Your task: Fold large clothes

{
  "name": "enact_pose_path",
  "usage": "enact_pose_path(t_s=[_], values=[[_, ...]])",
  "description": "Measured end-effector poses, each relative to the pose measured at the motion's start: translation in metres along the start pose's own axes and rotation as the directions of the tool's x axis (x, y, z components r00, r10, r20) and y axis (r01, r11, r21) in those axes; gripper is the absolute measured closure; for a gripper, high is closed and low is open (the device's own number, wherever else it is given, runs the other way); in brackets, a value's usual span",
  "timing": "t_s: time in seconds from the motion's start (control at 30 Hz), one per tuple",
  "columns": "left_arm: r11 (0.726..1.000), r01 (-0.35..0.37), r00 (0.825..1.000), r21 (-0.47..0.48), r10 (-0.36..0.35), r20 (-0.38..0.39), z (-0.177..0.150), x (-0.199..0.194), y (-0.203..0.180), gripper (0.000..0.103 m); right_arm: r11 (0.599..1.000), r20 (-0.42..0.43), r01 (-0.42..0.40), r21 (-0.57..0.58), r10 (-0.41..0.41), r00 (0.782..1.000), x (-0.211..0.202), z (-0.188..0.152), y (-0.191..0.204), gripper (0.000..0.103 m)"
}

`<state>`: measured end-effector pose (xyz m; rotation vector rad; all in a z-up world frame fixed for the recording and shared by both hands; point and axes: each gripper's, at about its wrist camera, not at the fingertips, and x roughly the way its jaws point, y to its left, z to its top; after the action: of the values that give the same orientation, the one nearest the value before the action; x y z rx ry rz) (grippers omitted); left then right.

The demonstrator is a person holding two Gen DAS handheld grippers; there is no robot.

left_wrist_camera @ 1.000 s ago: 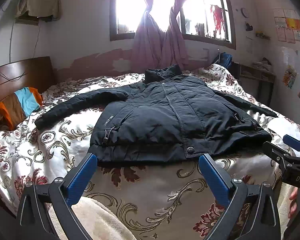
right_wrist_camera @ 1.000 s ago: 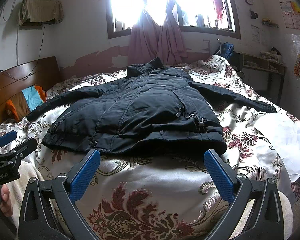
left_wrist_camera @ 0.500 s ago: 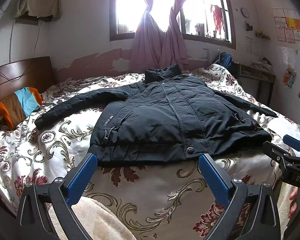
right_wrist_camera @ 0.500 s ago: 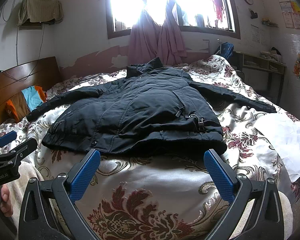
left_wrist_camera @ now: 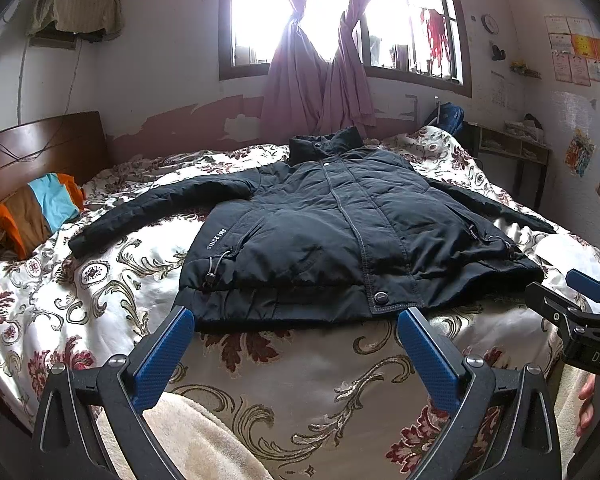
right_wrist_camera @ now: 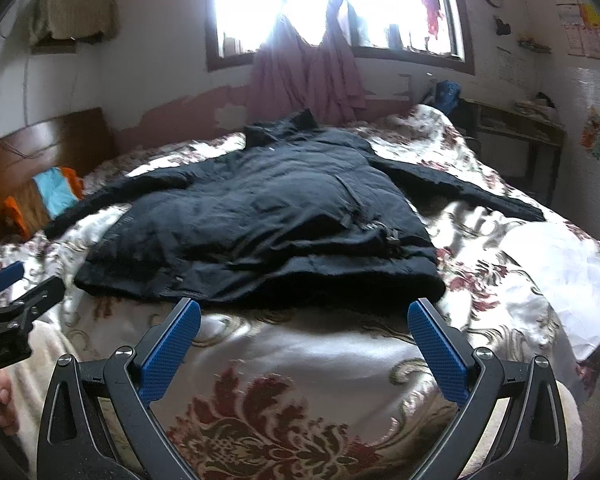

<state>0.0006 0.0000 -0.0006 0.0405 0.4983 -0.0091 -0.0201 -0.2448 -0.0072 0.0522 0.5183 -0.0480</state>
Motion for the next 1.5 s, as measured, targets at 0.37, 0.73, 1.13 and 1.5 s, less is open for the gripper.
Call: enact_pose_path(t_s=[0.37,0.73,1.13,1.5], values=[[1.000,0.016,0.992,-0.025,-0.019,-0.122,-0.004,0.024,0.002,0.000,0.993,-0.043,0.088,0.084,-0.084,0.995,0.007,-0.003,-0.028,0.001],[1.000,0.015,0.985,-0.015,-0.017,-0.171,0.027,0.048,-0.010,0.000,0.927,-0.041,0.247,0.284,-0.246,0.968,0.019,0.022,-0.108,0.001],[0.999,0.049,0.965,-0.013,-0.051,-0.257,0.086,0.104,-0.054,0.000,0.773,-0.079,0.329,0.542,-0.343,0.936,0.131,0.107,-0.221,0.001],[0.999,0.045,0.970,0.013,-0.041,-0.239,0.164,0.226,-0.134,0.000,0.657,-0.238,0.369,0.657,-0.283,0.929,0.284,0.157,-0.327,0.001]])
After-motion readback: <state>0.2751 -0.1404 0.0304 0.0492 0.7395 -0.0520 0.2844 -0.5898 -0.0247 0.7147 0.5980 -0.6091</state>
